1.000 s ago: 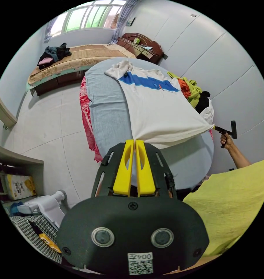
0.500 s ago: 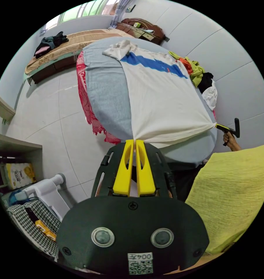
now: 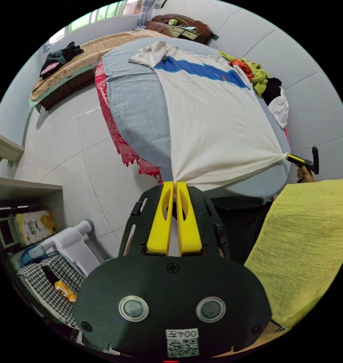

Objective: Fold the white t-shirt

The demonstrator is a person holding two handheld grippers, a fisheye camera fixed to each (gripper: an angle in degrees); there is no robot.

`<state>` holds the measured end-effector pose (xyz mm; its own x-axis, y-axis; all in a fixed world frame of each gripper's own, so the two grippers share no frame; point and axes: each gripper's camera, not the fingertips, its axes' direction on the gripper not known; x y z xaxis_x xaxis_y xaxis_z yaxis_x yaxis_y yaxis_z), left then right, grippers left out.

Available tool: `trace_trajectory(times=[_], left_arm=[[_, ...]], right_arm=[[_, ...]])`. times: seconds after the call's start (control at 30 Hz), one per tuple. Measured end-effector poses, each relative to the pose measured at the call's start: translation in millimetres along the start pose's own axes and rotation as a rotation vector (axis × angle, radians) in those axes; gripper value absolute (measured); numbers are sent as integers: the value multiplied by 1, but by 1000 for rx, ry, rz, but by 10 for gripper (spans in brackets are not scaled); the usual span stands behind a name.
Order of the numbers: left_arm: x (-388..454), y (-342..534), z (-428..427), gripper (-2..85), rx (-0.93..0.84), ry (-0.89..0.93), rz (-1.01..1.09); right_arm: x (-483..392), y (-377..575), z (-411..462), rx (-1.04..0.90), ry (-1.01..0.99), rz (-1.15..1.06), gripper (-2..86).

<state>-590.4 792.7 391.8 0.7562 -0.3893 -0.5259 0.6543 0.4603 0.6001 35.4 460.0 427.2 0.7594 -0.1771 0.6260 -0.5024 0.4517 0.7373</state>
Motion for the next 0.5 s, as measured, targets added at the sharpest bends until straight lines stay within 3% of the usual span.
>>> trace_trajectory(times=[0.5], left_arm=[[-19, 34, 66, 11, -68, -122, 27]], right_arm=[[-6, 125, -16, -44, 81, 49, 11]])
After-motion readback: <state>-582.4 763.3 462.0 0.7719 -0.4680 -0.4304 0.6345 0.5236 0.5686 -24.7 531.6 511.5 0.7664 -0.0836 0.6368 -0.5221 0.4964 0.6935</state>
